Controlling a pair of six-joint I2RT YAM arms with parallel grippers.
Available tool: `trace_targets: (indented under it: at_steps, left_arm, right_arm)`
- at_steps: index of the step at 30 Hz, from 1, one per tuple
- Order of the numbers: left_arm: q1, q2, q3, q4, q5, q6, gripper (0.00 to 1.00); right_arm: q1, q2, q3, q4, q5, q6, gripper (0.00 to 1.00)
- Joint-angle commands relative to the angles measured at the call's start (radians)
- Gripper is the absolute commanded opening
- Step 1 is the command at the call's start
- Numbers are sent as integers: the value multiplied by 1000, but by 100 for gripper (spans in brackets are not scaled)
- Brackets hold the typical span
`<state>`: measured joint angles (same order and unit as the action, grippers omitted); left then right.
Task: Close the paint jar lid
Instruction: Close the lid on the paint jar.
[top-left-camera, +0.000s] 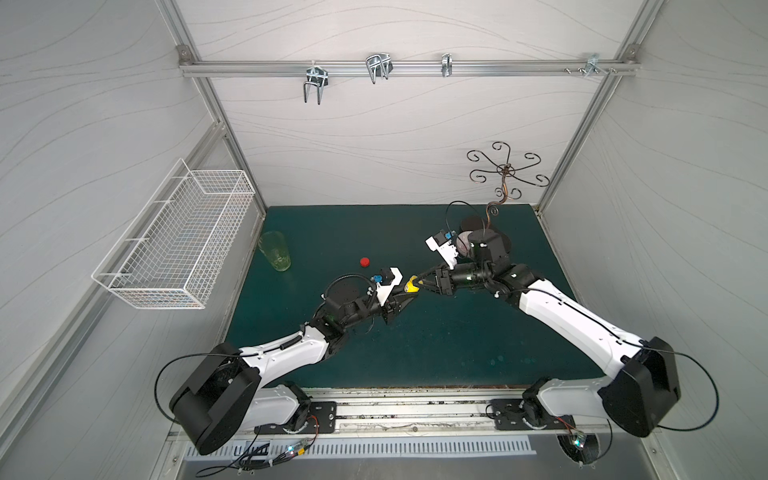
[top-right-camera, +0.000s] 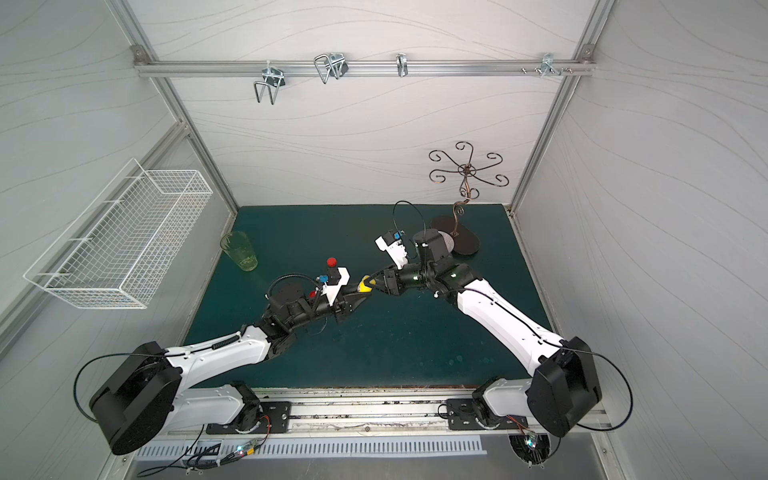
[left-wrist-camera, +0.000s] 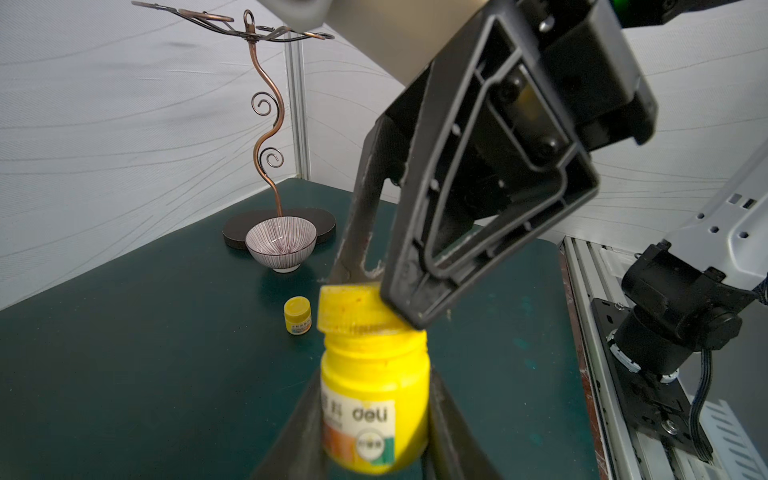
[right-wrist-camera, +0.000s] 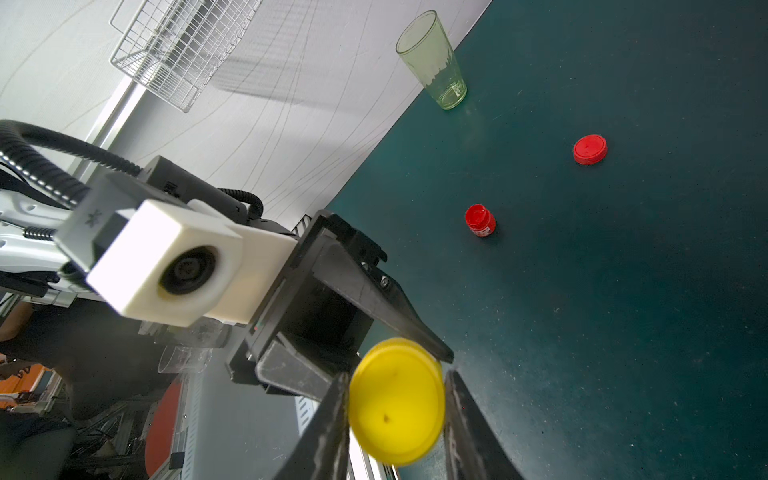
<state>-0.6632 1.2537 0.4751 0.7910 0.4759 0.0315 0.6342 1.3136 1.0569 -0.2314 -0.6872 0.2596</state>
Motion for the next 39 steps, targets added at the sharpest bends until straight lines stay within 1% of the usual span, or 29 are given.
trace_targets:
  at_steps: [1, 13, 16, 23, 32, 39]
  left_arm:
    - [-6, -3, 80, 90, 8, 16, 25]
    - [-6, -18, 103, 69, 12, 11, 23]
    - [-6, -25, 109, 51, 14, 7, 22]
    - [-6, -48, 123, -17, 27, 19, 13]
    - [-6, -58, 143, -65, 35, 17, 10]
    - [-4, -77, 160, -102, 46, 10, 9]
  right_arm:
    - [45, 17, -25, -14, -55, -29, 29]
    - [66, 15, -57, -20, -100, -106, 28]
    - [68, 18, -59, -39, -89, -140, 28]
    - [68, 27, -72, -62, -57, -203, 28]
    - [97, 38, -80, -72, -26, -252, 28]
    - [115, 26, -118, -40, -37, -269, 29]
